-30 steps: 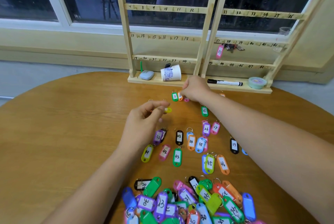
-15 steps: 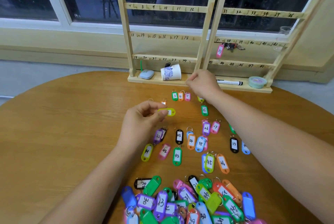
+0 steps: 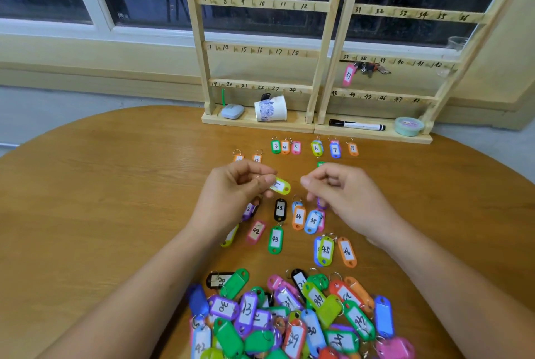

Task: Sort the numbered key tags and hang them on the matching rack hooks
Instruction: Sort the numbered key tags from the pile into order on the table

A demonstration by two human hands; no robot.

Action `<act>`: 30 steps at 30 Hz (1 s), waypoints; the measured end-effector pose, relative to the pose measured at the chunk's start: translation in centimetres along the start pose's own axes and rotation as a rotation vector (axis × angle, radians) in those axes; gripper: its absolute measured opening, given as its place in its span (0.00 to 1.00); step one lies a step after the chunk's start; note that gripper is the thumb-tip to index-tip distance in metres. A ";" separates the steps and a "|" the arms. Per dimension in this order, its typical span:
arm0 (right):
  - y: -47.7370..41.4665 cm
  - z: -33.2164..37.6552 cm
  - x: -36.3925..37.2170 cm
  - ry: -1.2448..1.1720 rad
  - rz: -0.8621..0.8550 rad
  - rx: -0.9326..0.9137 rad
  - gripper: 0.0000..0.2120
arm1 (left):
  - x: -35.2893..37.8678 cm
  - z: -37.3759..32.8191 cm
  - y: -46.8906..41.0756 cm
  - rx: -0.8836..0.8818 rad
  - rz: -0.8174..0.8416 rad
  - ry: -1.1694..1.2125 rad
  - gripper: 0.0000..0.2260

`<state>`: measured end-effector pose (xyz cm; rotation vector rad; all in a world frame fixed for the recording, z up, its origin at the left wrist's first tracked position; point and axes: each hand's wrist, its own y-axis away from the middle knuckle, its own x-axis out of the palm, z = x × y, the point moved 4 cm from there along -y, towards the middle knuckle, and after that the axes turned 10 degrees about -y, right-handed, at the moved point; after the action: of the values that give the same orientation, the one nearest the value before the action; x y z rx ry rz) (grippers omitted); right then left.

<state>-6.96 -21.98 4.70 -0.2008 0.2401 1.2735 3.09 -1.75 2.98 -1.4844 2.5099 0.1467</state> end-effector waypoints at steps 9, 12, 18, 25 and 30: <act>1.2 -1.1 2.2 -0.156 0.110 0.022 0.04 | 1.3 0.3 0.5 0.042 0.073 -0.036 0.07; 1.1 -1.3 2.2 -0.161 0.086 0.037 0.04 | 1.5 0.6 0.3 -0.002 0.078 0.055 0.15; 1.0 -1.8 2.1 -0.207 -0.015 0.037 0.04 | 2.1 1.7 0.2 -0.078 0.116 0.161 0.11; 1.2 -1.8 0.0 -0.165 -0.036 -0.022 0.03 | -0.4 0.9 -1.4 -0.009 -0.049 -0.075 0.06; 2.5 -3.0 -2.4 -0.162 -0.080 -0.019 0.04 | -1.7 -0.1 -4.8 -0.077 -0.090 -0.225 0.08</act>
<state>-10.23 -24.35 2.50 -0.1214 0.0806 1.2057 8.03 -2.64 3.61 -1.5135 2.2802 0.3774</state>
